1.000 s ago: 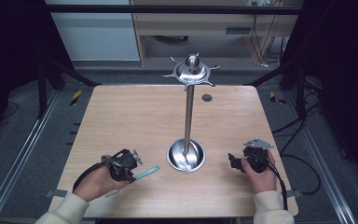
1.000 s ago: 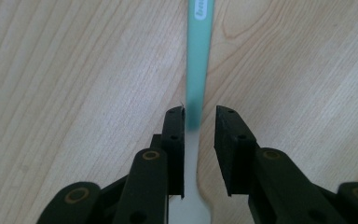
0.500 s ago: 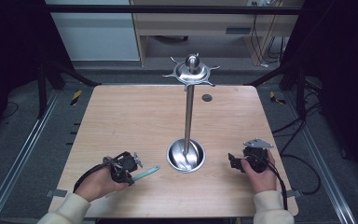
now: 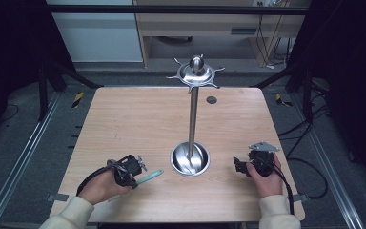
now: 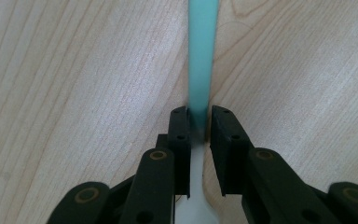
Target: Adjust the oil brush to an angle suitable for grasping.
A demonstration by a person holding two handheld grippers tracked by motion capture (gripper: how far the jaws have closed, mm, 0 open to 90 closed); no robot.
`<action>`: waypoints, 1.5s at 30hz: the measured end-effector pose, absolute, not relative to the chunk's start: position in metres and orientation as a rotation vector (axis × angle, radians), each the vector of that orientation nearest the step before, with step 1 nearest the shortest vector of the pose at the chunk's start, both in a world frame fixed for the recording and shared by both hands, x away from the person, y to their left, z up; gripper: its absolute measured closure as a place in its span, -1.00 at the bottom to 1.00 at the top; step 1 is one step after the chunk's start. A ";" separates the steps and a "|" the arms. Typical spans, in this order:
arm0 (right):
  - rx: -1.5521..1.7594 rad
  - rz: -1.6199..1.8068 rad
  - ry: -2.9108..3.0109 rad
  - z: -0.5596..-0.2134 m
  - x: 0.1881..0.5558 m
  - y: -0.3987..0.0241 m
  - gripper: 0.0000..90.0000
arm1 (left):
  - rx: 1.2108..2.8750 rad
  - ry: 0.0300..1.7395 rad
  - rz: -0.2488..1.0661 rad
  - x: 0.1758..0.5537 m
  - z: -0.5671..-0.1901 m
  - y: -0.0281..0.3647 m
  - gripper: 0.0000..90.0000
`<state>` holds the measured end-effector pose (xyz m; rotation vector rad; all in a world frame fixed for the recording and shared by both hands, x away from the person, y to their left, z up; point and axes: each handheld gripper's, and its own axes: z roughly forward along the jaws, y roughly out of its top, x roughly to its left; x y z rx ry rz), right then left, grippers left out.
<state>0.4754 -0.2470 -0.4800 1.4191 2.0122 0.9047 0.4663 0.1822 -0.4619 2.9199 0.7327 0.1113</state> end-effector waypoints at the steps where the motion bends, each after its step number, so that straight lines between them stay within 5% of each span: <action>1: 1.420 0.902 2.013 -0.480 0.475 -0.247 -0.77 | 2.927 0.730 0.107 0.467 -0.462 0.182 0.74; 19: 1.415 0.902 2.017 -0.480 0.476 -0.247 -0.77 | 2.841 0.725 0.144 0.464 -0.453 0.187 0.82; 45: 1.407 0.877 2.036 -0.483 0.478 -0.244 -0.77 | 2.452 0.757 0.323 0.460 -0.400 0.211 0.82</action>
